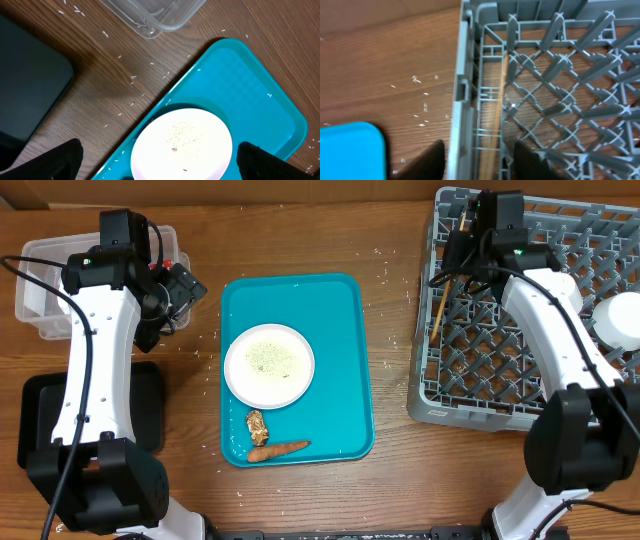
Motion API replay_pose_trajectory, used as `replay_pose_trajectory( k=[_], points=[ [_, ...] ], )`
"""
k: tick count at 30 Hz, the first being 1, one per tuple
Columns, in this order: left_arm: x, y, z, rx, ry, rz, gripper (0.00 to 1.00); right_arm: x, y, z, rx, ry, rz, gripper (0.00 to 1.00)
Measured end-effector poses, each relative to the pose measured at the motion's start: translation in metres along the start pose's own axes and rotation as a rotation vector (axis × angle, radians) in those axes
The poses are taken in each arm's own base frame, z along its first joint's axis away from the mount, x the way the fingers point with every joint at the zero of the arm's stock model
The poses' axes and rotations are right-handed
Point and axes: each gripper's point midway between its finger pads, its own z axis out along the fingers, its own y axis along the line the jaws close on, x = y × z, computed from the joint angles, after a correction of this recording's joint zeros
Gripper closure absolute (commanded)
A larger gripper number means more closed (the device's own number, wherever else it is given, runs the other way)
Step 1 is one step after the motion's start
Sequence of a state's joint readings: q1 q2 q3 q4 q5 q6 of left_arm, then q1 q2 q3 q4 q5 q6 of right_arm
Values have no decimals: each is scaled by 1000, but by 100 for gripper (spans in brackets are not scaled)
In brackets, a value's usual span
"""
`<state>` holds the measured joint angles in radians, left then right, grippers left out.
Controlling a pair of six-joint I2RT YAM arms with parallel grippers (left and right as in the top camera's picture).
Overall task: Sort waste into correct bins and load items into the dishwasher
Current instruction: 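Carry the chopstick to the rack's left edge and insert it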
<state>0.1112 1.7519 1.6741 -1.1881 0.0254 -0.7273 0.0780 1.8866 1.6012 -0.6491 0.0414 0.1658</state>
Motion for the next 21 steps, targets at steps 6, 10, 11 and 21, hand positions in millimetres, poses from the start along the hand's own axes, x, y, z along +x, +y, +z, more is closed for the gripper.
replay_pose_trajectory(
  k=[6,10,11,21],
  points=[
    [0,0,0,0,0,0,0,9,-2,0,8,36,-1,41],
    [0,0,0,0,0,0,0,20,5,-7,-20,82,23,39],
    [0,0,0,0,0,0,0,22,8,-12,-32,93,34,39],
    [0,0,0,0,0,0,0,59,24,-17,-74,196,82,36]
  ],
)
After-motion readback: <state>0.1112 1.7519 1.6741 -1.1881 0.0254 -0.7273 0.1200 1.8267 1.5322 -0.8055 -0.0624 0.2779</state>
